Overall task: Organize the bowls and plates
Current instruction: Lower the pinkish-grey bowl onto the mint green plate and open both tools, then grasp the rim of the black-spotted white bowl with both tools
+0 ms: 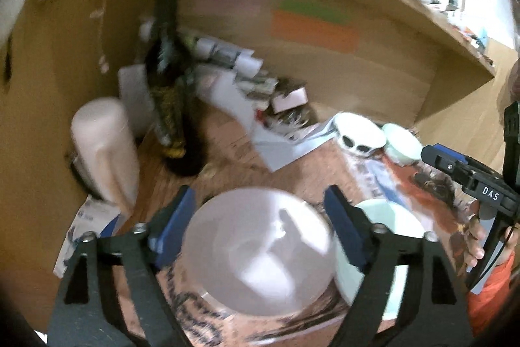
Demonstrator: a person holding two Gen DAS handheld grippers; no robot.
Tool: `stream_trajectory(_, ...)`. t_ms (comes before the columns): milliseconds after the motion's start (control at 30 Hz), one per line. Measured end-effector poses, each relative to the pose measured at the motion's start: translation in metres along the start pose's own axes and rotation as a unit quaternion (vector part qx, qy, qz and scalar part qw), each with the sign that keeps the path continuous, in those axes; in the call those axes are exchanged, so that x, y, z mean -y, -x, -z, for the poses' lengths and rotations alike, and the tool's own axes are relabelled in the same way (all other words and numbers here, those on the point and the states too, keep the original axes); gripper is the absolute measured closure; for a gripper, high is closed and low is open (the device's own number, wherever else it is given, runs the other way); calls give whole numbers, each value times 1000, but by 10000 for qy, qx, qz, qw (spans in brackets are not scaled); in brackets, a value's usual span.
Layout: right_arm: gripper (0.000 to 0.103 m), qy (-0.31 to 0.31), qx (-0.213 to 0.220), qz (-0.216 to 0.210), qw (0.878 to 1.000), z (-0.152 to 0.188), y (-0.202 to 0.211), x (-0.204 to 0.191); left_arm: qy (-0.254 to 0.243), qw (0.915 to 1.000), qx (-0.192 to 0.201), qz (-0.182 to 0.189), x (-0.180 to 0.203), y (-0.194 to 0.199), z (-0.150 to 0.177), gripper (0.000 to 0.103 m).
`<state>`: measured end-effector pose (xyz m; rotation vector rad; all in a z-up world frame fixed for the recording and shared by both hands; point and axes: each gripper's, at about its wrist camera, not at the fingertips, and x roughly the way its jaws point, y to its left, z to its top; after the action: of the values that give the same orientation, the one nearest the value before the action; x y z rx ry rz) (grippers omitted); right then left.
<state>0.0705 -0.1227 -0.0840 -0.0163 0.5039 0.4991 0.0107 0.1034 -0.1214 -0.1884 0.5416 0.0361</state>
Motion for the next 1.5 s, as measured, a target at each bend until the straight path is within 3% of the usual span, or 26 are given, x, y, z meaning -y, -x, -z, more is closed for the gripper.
stream_trajectory(200, 30, -275, 310, 175, 9990, -16, 9, 43, -383, 9992, 83, -83, 44, -20, -31, 11)
stream_trajectory(333, 30, -454, 319, 264, 9981, -21, 2, 71, -509, 9986, -127, -1, 70, -48, -50, 11)
stream_trajectory(633, 30, -731, 79, 352, 9967, -28, -36, 120, -719, 9952, -665, -82, 111, -132, -73, 11)
stream_trajectory(900, 30, -983, -450, 229, 9939, -28, -87, 144, -804, 9907, -1089, -108, 132, -195, -85, 11)
stream_trajectory(967, 34, -1065, -625, 146, 9922, -27, -100, 149, -817, 9899, -1152, -117, 134, -208, -88, 11)
stream_trajectory(1200, 63, -1486, -1329, 6, 9799, -17, -143, 162, -623, 9886, -1365, -92, 131, -241, -89, 15)
stream_trajectory(1367, 64, -1577, -1463, 252, 9763, -14, -151, 164, -589, 9862, -1545, -38, 130, -254, -88, 25)
stream_trajectory(1500, 64, -1706, -1580, 347, 9720, -11, -155, 168, -669, 9847, -1606, -12, 133, -261, -87, 27)
